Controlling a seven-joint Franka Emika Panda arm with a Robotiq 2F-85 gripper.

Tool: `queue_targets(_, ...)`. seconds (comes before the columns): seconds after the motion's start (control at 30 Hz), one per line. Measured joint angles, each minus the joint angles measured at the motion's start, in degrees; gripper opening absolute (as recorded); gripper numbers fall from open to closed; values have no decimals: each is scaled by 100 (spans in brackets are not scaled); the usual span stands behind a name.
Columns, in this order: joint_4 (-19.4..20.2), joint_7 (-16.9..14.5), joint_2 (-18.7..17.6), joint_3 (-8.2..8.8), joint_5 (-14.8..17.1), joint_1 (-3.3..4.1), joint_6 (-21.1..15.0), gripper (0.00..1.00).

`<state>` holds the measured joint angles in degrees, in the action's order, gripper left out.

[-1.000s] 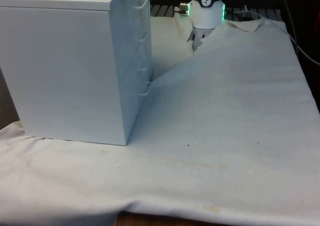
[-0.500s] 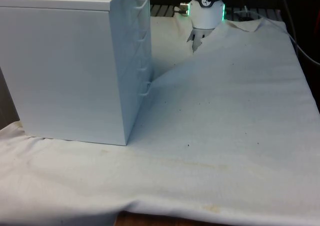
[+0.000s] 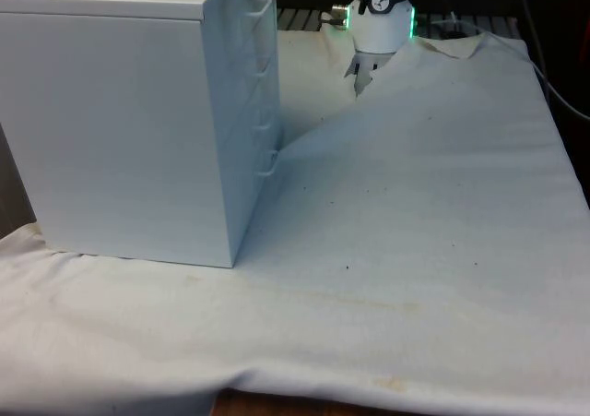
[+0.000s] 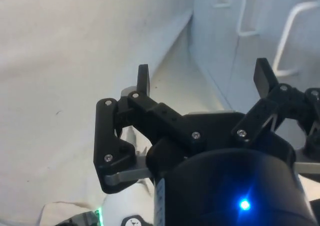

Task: Open the drawer, then close it.

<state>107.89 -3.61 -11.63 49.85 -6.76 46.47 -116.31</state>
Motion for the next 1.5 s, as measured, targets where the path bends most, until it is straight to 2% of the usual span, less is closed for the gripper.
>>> queue_targets(0.3,0,6,-80,97,-367,0,-52,100)
queue_targets(0.7,11,23,-430,172,-401,-6,-367,100)
queue_targets(1.13,23,286,-516,178,-831,6,-521,100)
queue_targets(1.5,23,481,-642,172,-1043,17,-561,100)
